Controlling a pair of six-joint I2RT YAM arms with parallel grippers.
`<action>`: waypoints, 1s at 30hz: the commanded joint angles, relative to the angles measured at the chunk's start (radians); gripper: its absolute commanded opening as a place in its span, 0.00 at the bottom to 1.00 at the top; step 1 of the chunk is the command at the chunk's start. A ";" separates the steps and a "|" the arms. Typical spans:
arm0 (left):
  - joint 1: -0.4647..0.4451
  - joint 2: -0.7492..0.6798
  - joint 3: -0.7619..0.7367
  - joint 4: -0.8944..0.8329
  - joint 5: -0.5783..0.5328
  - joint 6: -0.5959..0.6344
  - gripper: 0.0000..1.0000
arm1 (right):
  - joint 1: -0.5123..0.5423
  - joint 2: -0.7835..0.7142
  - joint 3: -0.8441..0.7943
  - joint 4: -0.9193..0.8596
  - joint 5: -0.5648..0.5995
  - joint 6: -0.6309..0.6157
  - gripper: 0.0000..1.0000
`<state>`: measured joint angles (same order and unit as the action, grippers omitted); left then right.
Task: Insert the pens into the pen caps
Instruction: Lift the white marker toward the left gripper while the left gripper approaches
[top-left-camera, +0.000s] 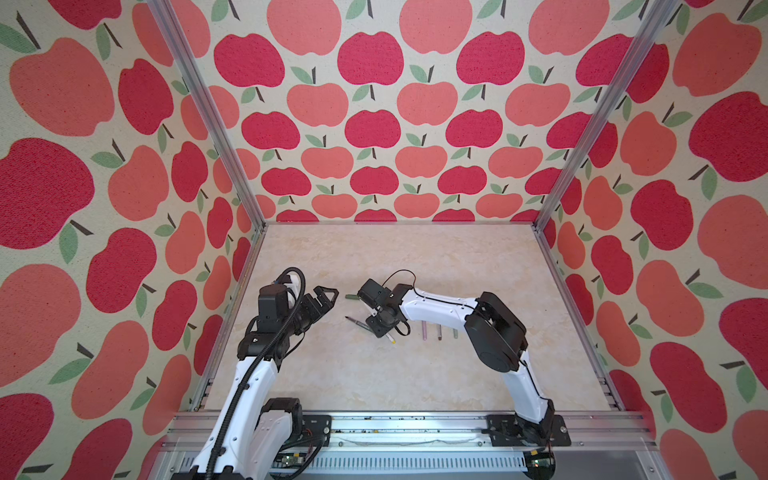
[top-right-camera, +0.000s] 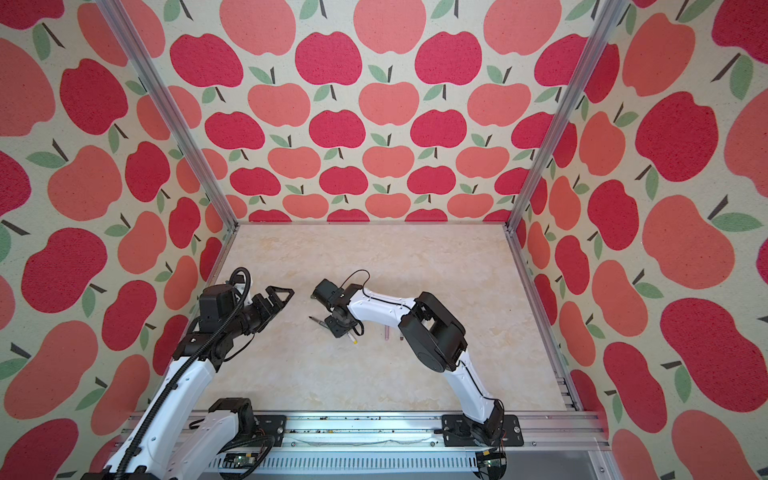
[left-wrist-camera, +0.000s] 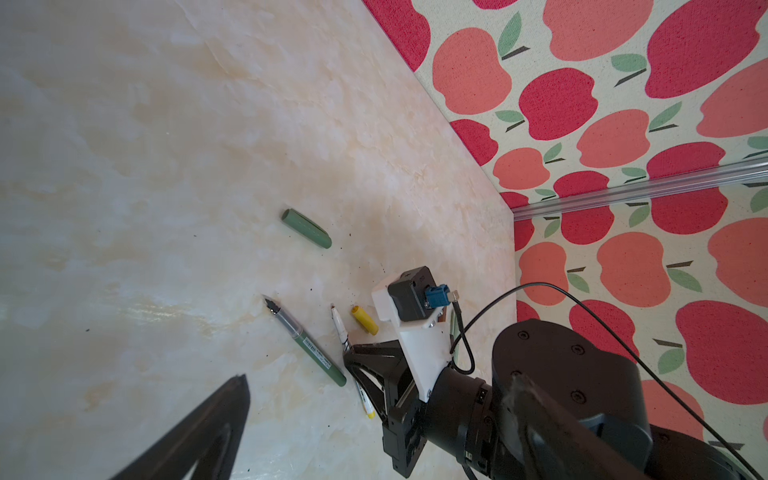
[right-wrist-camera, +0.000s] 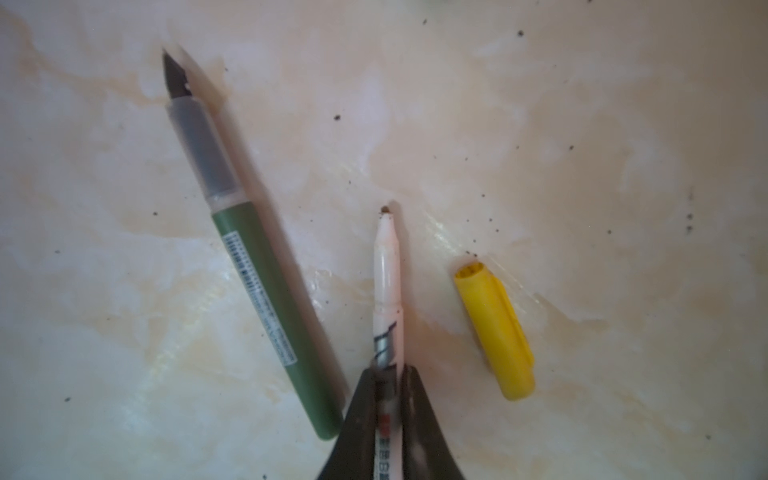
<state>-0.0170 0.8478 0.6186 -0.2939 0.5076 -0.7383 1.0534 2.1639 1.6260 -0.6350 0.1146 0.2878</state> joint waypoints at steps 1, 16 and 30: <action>0.004 0.016 0.026 0.049 0.025 0.029 1.00 | -0.010 0.016 0.018 0.000 -0.033 -0.017 0.07; -0.008 -0.035 0.002 0.268 0.206 0.081 0.98 | -0.121 -0.311 -0.074 0.201 -0.206 0.041 0.02; -0.235 0.010 0.005 0.395 0.317 0.211 0.95 | -0.215 -0.605 -0.369 0.649 -0.499 0.218 0.02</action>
<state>-0.2195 0.8352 0.6170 0.0463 0.8024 -0.5732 0.8413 1.6012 1.2850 -0.1093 -0.3012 0.4522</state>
